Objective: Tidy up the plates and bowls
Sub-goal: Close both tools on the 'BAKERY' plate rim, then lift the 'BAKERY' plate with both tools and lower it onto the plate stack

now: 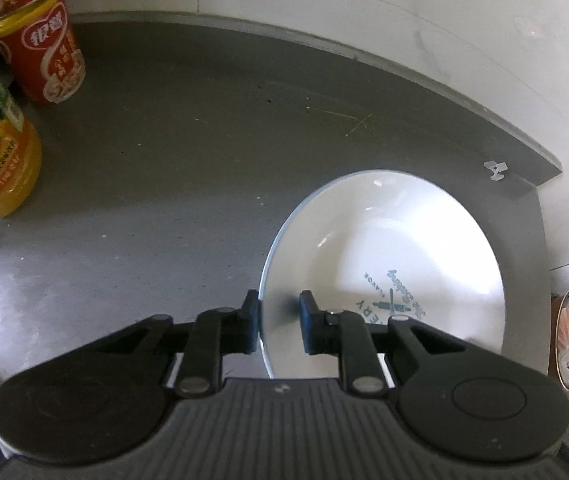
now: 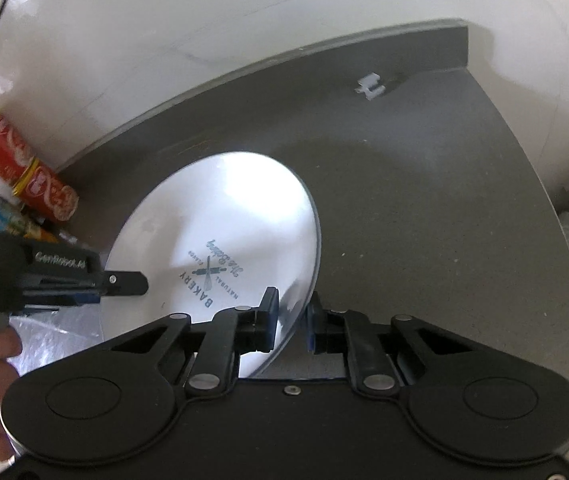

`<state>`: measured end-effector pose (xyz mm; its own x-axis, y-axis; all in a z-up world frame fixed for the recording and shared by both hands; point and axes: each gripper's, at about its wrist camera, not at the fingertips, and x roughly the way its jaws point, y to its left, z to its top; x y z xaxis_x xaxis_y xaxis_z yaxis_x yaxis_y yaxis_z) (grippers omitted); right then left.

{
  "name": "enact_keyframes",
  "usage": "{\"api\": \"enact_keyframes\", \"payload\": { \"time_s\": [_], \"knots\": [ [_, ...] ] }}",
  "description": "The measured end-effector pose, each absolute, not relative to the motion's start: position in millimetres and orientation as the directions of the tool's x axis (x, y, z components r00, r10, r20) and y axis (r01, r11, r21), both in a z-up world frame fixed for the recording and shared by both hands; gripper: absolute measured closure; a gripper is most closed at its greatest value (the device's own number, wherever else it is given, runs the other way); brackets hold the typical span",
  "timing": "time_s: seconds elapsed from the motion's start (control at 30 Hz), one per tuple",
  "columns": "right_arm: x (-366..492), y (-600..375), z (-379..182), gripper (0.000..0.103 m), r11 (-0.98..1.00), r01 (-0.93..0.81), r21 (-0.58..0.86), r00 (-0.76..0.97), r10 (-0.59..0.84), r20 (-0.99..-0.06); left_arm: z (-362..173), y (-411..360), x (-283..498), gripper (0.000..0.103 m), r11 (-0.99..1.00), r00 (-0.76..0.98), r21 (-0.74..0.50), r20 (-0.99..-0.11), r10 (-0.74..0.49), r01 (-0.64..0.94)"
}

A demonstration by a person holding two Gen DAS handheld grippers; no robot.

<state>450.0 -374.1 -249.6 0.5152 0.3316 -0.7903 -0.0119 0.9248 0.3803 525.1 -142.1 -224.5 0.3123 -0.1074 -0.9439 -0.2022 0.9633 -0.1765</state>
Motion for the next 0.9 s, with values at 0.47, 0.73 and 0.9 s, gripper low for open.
{"api": "enact_keyframes", "payload": {
  "time_s": [0.47, 0.73, 0.9],
  "knots": [
    [419.5, -367.3, -209.7, 0.090, 0.926, -0.065, 0.372, 0.537, 0.347, -0.769, -188.8, -126.7, 495.2, 0.089, 0.950, 0.339, -0.232, -0.928, -0.152, -0.207],
    [381.8, -360.6, -168.3, 0.090, 0.943, -0.065, 0.327, 0.593, 0.300, -0.748, -148.1, -109.7, 469.1, 0.091, 0.940, 0.372, -0.309, -0.897, -0.237, -0.147],
    [359.6, -353.0, -152.0, 0.090, 0.949, -0.044, 0.312, 0.612, 0.273, -0.742, -132.9, -99.2, 454.6, 0.093, 0.925, 0.372, -0.366, -0.876, -0.307, -0.100]
  ]
}}
